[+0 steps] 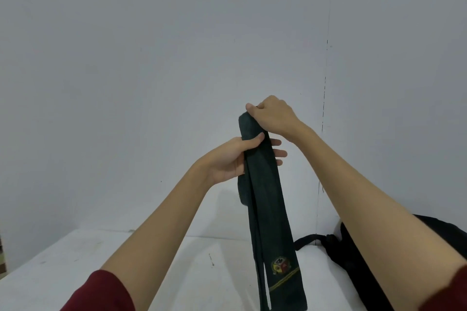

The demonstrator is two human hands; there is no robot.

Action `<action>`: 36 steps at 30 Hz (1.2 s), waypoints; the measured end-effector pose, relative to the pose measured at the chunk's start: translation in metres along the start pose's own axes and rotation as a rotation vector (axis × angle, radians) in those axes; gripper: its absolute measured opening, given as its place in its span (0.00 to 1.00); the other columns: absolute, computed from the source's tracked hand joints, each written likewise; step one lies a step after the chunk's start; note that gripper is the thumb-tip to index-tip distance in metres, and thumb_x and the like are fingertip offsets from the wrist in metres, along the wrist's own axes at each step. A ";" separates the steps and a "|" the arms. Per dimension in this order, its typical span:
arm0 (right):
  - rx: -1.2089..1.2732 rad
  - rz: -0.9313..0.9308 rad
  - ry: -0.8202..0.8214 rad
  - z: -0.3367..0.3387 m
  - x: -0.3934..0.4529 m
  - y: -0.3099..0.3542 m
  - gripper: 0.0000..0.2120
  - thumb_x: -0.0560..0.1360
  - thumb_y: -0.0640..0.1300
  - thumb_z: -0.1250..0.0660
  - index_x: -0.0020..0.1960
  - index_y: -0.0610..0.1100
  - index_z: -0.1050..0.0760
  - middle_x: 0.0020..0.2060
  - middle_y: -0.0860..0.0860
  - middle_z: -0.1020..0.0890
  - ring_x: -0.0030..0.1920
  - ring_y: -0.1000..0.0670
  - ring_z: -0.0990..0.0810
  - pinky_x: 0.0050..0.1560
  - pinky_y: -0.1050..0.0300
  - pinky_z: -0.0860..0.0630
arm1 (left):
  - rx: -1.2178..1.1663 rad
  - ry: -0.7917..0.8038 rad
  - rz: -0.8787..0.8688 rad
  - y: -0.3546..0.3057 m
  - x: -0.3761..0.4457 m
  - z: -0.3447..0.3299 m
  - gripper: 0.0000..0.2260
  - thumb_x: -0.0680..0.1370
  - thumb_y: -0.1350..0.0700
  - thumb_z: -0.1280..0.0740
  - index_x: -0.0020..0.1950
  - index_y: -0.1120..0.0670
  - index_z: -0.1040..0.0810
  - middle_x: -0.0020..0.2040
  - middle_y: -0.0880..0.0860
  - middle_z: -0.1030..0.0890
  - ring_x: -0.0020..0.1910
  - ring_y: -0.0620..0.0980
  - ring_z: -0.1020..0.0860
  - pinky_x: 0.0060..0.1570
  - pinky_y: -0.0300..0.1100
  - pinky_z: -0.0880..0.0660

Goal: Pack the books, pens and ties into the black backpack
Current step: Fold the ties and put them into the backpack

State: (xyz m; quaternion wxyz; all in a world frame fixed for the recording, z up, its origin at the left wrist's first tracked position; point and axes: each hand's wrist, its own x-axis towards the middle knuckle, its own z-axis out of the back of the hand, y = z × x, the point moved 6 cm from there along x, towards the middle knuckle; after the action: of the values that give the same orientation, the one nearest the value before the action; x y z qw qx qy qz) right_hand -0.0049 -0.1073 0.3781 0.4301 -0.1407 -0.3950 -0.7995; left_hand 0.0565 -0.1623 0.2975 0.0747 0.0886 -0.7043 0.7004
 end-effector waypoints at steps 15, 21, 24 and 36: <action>0.464 -0.168 0.276 -0.033 -0.041 -0.042 0.38 0.70 0.74 0.52 0.36 0.41 0.24 0.32 0.48 0.19 0.32 0.51 0.23 0.41 0.57 0.32 | -0.315 -0.275 -0.048 -0.022 0.006 0.028 0.12 0.83 0.59 0.45 0.60 0.62 0.25 0.54 0.53 0.19 0.46 0.47 0.18 0.45 0.38 0.22; 0.577 0.023 0.226 -0.046 -0.054 -0.037 0.13 0.76 0.47 0.32 0.37 0.40 0.21 0.31 0.53 0.20 0.29 0.52 0.25 0.35 0.62 0.33 | -0.283 -0.328 -0.079 -0.029 0.003 0.041 0.13 0.83 0.55 0.44 0.57 0.62 0.25 0.58 0.56 0.21 0.50 0.49 0.19 0.48 0.41 0.24; 0.612 0.039 0.118 -0.040 -0.047 -0.024 0.12 0.76 0.42 0.33 0.35 0.41 0.23 0.32 0.56 0.20 0.25 0.53 0.27 0.30 0.65 0.34 | -0.213 -0.324 -0.009 -0.015 -0.002 0.047 0.16 0.80 0.49 0.40 0.58 0.61 0.23 0.53 0.57 0.18 0.46 0.51 0.18 0.44 0.43 0.23; 0.556 -0.146 -0.009 -0.041 -0.026 -0.020 0.11 0.75 0.42 0.31 0.42 0.33 0.21 0.35 0.42 0.19 0.26 0.46 0.21 0.29 0.61 0.25 | -0.190 -0.196 -0.036 0.001 -0.010 0.039 0.17 0.77 0.49 0.35 0.56 0.62 0.24 0.45 0.56 0.24 0.41 0.53 0.25 0.50 0.48 0.26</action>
State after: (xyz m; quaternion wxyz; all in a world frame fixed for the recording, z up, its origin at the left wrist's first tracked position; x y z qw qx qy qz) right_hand -0.0007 -0.1171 0.3263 0.3919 0.0079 -0.6099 -0.6887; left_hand 0.0667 -0.2011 0.2942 0.0265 0.1617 -0.7697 0.6170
